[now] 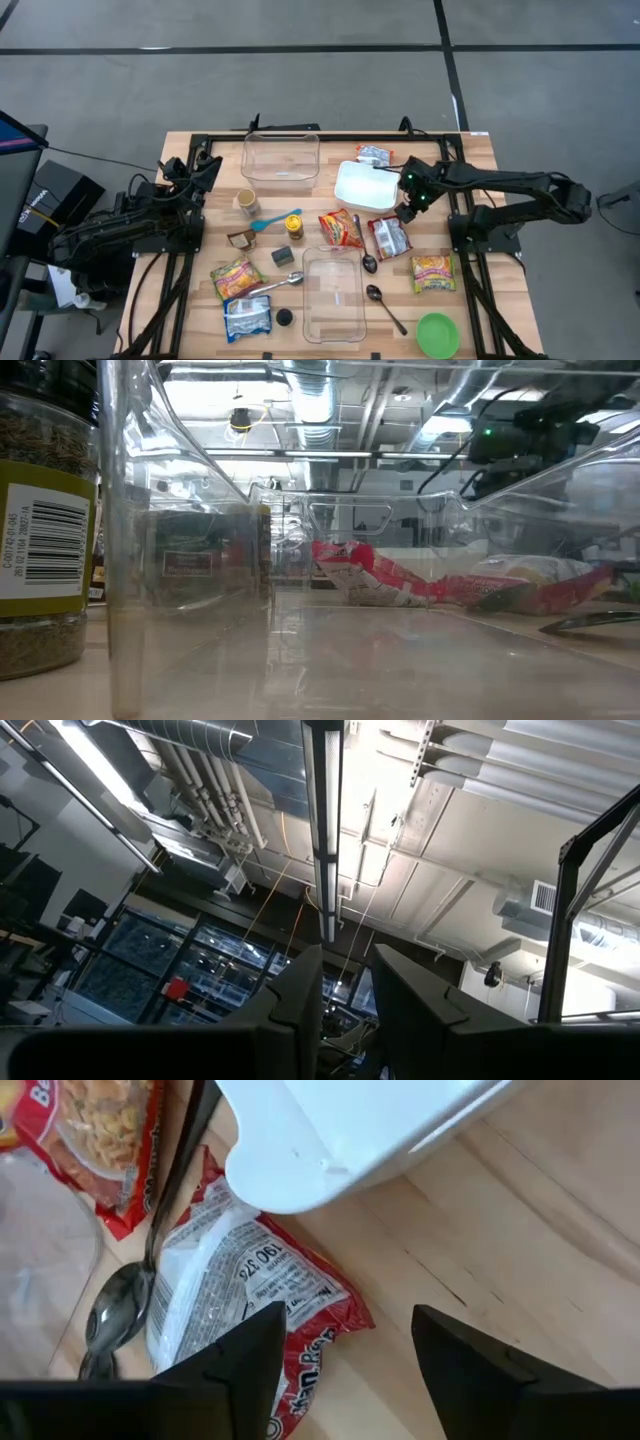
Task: Pick & Place Food Item
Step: Put the red noodle pack into the bottom transparent bin
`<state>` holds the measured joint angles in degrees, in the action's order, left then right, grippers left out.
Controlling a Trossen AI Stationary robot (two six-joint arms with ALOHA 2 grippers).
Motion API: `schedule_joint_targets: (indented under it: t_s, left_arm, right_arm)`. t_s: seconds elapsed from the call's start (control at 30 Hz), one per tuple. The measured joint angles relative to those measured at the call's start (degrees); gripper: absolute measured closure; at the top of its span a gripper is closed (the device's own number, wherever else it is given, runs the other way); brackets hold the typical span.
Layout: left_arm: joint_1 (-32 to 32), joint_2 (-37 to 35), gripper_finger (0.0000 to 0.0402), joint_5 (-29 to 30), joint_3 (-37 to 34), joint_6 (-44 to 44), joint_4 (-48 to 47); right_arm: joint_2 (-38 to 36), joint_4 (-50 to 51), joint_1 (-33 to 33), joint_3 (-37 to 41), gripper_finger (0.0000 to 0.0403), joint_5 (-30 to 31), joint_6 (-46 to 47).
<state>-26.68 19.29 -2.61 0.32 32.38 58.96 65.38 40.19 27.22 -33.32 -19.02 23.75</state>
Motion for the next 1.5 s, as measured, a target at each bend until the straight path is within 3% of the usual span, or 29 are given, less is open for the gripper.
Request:
schedule_joint_targets:
  t_s: [0.17,0.47,0.7,1.5]
  left_arm:
    - [0.01,0.0,0.0317,0.02,0.0,0.02,-0.02]
    - [0.01,0.0,0.0317,0.02,0.01,0.02,-0.09]
    - [0.01,0.0,0.0317,0.02,0.01,0.04,-0.12]
    - [0.0,0.0,0.0317,0.02,0.0,0.05,-0.2]
  right_arm:
    - [1.04,0.13,1.92,-0.02,0.0205,-3.39,-1.99]
    - [6.2,-0.42,2.21,-0.02,0.0228,-3.68,-5.68]
    - [6.14,-2.57,2.21,-0.02,0.0251,-5.11,-5.92]
    - [6.14,-2.96,2.06,-0.02,0.0399,-5.15,-6.21]
